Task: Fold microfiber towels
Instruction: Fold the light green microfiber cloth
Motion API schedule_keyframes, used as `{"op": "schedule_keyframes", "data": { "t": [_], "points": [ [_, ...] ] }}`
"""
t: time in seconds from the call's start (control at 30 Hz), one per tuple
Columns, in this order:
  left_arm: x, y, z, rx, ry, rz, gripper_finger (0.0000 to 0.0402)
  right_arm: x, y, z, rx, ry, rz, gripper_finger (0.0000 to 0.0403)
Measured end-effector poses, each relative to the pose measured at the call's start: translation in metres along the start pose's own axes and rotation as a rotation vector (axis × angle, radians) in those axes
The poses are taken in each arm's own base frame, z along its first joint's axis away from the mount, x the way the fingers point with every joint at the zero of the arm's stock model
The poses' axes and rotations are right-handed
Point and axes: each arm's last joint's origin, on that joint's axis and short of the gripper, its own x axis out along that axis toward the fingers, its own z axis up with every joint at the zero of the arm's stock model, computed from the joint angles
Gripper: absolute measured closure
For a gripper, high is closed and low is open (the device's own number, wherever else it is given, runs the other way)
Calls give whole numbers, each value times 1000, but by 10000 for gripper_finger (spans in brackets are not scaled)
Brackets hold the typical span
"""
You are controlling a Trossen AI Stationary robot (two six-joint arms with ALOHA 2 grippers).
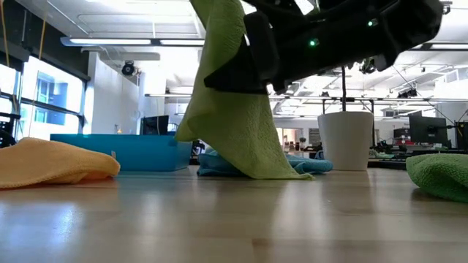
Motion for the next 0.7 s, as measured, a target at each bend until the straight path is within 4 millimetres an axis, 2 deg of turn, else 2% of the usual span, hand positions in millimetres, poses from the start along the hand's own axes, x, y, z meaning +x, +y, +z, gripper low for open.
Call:
{"op": "schedule_keyframes", "data": {
  "t": [0.23,0.7],
  "points": [
    [0,0,0,-1,-1,0,401,6,-10,2,102,-12,0,262],
    [0,1,1,-4,-10,21,401,8,-12,3,221,-14,37,270]
  ]
}}
